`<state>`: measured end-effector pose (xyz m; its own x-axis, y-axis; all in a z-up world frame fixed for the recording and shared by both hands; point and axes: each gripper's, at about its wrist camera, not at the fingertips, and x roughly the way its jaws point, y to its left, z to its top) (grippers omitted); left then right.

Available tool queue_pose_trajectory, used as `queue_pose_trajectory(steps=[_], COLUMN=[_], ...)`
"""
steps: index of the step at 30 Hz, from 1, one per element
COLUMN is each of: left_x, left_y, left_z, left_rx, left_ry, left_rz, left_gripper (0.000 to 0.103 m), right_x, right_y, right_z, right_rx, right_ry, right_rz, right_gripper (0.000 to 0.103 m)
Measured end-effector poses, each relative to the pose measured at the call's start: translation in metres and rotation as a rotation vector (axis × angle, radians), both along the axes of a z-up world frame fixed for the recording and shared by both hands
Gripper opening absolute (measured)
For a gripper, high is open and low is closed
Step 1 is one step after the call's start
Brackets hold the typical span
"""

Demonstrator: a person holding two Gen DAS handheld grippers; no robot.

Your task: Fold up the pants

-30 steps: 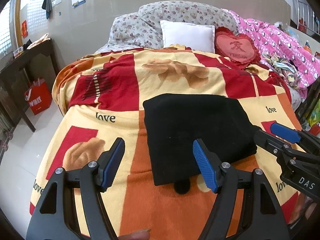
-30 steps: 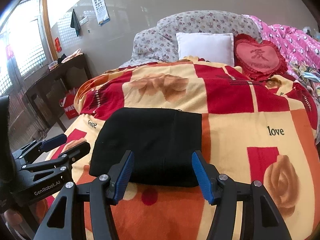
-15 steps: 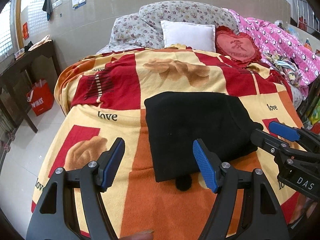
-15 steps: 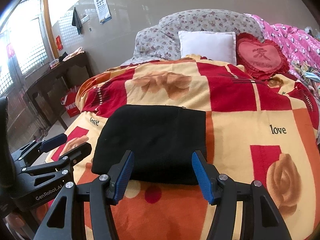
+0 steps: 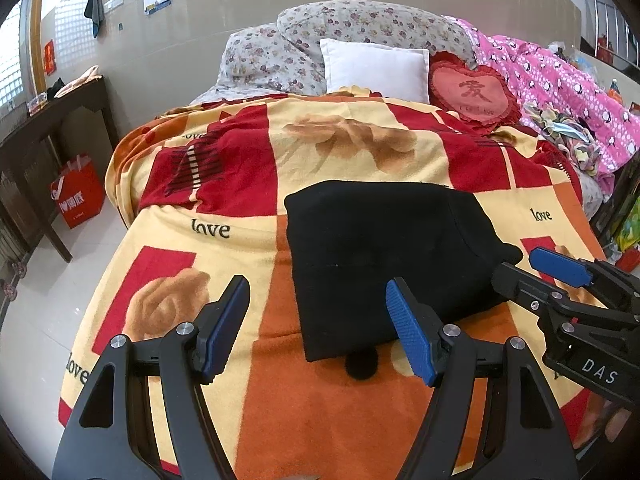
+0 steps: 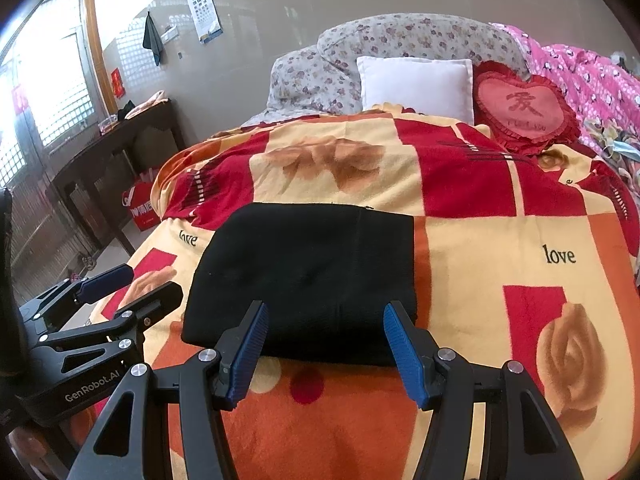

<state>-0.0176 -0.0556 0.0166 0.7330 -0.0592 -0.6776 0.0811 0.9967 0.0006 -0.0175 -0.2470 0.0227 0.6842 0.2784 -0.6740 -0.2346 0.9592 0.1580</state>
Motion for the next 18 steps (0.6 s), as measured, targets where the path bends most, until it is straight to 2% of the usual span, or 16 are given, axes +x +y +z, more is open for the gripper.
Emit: queue_pose_trajectory(steps=[11, 18], left_x=[-0.0014, -0.0036], left_y=[-0.0052, -0.0076], left_z=[-0.0028, -0.0039], left_rx=[0.005, 0.009], left_ry=[0.008, -0.019], left_rz=[-0.005, -0.002], left_gripper=[0.071, 0.071], right_x=[0.0016, 0.0019], right_y=[0.0041, 0.0034], right_z=[-0.0032, -0.0053], right_rx=[-0.015, -0.012], right_ry=[0.015, 0.024], right_rz=[0.009, 0.011], right_gripper=[0.058, 0.058])
